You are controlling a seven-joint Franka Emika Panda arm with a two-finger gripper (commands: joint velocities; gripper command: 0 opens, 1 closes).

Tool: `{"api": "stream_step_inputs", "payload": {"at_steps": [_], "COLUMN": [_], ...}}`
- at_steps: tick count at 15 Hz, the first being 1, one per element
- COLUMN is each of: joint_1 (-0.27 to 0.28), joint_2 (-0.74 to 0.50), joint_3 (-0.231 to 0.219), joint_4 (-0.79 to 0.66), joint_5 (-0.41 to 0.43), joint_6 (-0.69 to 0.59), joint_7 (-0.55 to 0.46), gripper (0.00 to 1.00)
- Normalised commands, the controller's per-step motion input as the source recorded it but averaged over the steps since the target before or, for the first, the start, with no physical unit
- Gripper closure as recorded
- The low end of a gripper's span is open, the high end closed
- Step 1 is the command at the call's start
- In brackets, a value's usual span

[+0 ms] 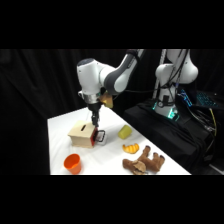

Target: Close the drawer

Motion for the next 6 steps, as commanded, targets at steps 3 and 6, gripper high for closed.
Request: {"api": "stream_step_inputs", "payload": {"at_steps": [3,6], "joint_1": [-0.16,-0.129], "joint_2": [-0.24,-0.18], "joint_3": [0.156,0.127], "joint_4": [0.19,0.19], "joint_5": [0.091,0.032], "joint_6": [-0.44,-0.39], "joint_7": [-0.26,-0.17], "gripper": [0.0,0.0]}}
